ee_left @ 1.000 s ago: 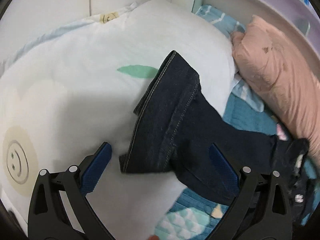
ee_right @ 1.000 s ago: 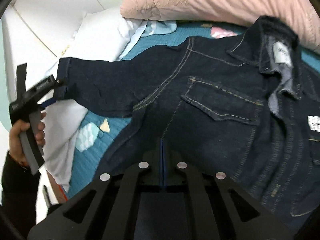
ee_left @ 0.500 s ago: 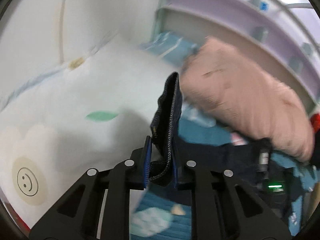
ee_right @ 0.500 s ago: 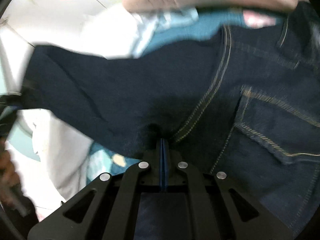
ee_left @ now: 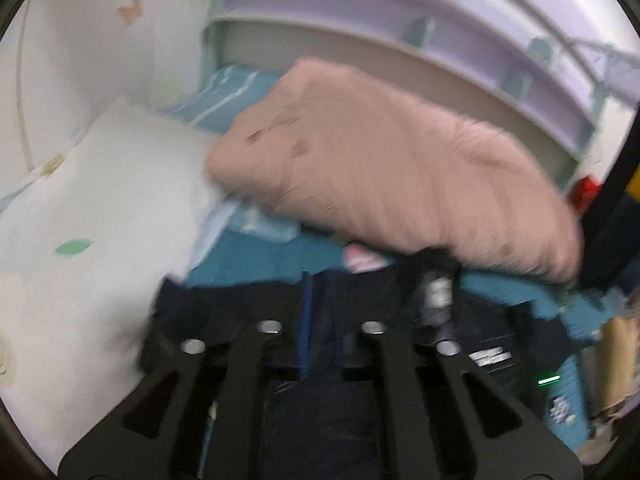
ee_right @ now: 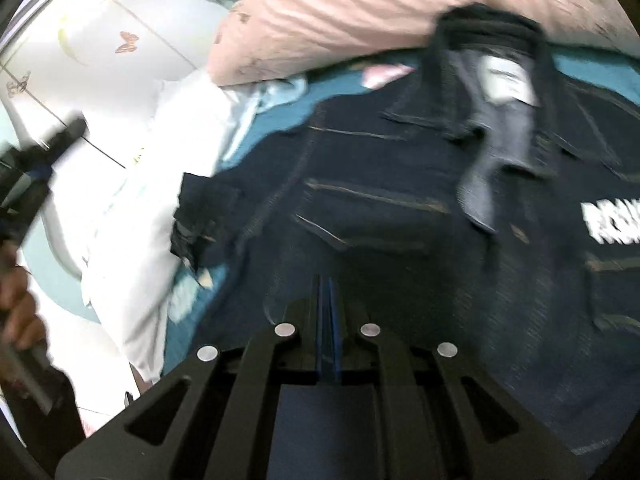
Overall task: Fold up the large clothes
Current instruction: 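Fold the gripped sleeve with the left tool across the shirt front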
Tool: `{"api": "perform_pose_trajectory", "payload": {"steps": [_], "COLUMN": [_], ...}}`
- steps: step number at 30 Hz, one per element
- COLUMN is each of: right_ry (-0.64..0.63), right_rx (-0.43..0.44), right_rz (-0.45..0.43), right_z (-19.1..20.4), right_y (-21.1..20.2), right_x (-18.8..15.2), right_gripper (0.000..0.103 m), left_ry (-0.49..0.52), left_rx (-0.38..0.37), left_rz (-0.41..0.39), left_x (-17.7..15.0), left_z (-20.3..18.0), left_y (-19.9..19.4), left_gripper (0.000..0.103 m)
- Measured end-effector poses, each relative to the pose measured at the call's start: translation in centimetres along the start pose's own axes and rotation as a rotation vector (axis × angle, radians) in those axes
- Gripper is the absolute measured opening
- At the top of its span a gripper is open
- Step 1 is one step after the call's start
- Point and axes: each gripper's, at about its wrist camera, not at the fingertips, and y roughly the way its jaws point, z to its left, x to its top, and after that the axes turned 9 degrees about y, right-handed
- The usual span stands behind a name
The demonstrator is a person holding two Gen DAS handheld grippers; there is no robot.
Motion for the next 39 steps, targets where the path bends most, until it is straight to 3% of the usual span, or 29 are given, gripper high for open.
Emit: {"api": "perform_pose_trajectory", "payload": {"steps": [1,2,9,12,14,18,23,29,32,35,36,39], "right_ry": [-0.006,0.002,0.050,0.065,0.070,0.081,0.093,0.111,0.119,0.117,0.116,0.122], "right_rx": [-0.003,-0.010,-0.031,-0.044,-0.063,-0.065,-0.077,-0.088,-0.091,-0.092,-0.093,-0.091], "right_rz": [-0.009,-0.012,0.014,0.017,0.021,0.024,0.041,0.048,0.051,0.058,0.060,0.063], "right_z": [-0.6,-1.0,-3.2,-3.8,-3.9,-4.4,-5.1,-6.0,-6.2,-6.3,-6.3,-6.4], "right_y": [-0.6,-0.9,-2.5,-2.8,-2.8,-3.0,-3.1,-3.5,-3.6,-3.6,-3.7,-3.5], "right_x": [-0.2,-0.4,-2.2,-2.4,-2.4,-2.6,-2.7,-2.8,-2.9,-3.0,-3.1,-3.0], "right_gripper": [0.005,0.005,0.005,0.006,0.006,0.006,0.006,0.007,0.008,0.008,0.008,0.009], "left_ry": [0.013,0.019,0.088,0.221,0.308,0.386,0.356,0.274,0.200,0.084,0.069,0.165], "left_rx": [0.036,0.084,0.175,0.198,0.173,0.174,0.176,0.092,0.001,-0.132,-0.129,0.010], "left_rz": [0.023,0.047,0.319,0.326,0.343,0.359,0.429,0.425,0.434,0.344,0.324,0.361], "left_x": [-0.7,-1.7,-8.7,-10.7,-11.7,-12.7,-13.4,-12.3,-12.1,-10.9,-10.4,-9.7], "left_z": [0.9,2.0,7.7,6.6,5.8,5.3,6.5,8.3,9.4,10.1,10.1,8.6], "left_y": [0.5,0.9,6.2,6.8,7.5,9.0,11.7,10.5,9.9,8.2,7.9,9.9], "left_gripper": [0.067,0.074,0.075,0.075,0.075,0.075,0.069,0.065,0.066,0.066,0.066,0.066]}}
